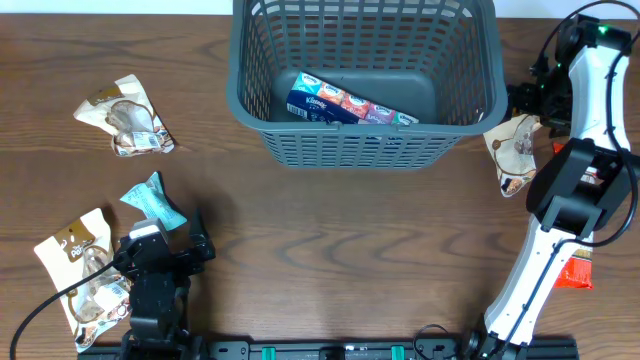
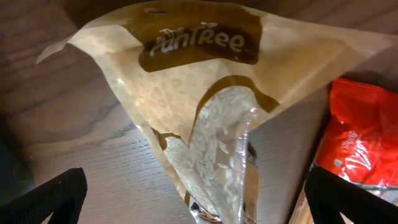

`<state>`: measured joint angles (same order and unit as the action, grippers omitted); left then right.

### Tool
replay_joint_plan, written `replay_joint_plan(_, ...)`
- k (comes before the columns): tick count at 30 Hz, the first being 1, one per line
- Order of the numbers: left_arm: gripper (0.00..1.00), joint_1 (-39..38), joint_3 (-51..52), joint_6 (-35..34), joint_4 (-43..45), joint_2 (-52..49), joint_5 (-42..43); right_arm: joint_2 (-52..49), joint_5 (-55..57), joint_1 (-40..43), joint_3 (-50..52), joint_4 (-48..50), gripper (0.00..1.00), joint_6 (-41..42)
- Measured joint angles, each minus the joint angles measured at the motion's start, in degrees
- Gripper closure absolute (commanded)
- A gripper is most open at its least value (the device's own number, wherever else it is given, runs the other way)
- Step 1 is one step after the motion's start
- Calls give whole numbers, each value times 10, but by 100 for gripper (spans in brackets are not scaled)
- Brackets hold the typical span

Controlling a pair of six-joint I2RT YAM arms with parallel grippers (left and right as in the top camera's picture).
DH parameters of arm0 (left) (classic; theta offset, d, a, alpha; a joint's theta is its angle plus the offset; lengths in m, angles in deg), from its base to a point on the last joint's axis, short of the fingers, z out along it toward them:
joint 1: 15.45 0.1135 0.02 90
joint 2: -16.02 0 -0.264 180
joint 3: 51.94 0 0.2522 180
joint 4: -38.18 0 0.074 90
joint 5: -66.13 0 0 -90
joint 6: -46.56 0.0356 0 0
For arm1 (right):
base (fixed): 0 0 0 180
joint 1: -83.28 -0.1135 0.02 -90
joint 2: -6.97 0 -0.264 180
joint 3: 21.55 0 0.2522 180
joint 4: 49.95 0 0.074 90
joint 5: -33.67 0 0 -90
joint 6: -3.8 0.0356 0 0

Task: Pack container
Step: 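Reach the right gripper to the crumpled snack pouch and grasp it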

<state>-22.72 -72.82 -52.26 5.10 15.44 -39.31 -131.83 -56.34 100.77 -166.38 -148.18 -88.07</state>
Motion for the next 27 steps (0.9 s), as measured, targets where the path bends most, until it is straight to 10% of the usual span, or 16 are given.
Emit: replay_joint_plan(27,1,0,0,0,0,0,0,0,-36,0,8,-63,1,-96)
